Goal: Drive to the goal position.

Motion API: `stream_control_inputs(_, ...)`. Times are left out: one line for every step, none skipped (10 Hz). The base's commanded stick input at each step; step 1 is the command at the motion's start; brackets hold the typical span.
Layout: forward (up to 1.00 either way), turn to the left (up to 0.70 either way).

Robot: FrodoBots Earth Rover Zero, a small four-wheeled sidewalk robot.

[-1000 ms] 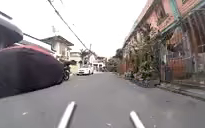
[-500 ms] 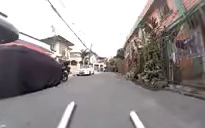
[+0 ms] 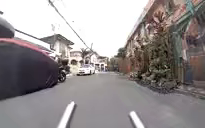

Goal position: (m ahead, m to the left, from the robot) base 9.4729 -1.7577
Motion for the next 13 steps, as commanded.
stream_control_inputs(0.85,-0.34)
stream_control_inputs(0.85,-0.34)
stream_control_inputs(0.85,-0.34)
stream_control_inputs(0.85,-0.34)
stream_control_inputs(0.85,0.0)
stream_control_inputs(0.85,0.0)
stream_control_inputs(0.85,0.0)
stream_control_inputs(0.85,0.0)
stream_control_inputs(0.85,0.0)
stream_control_inputs(0.85,0.0)
stream_control_inputs(0.85,0.0)
stream_control_inputs(0.85,0.0)
stream_control_inputs(0.85,0.0)
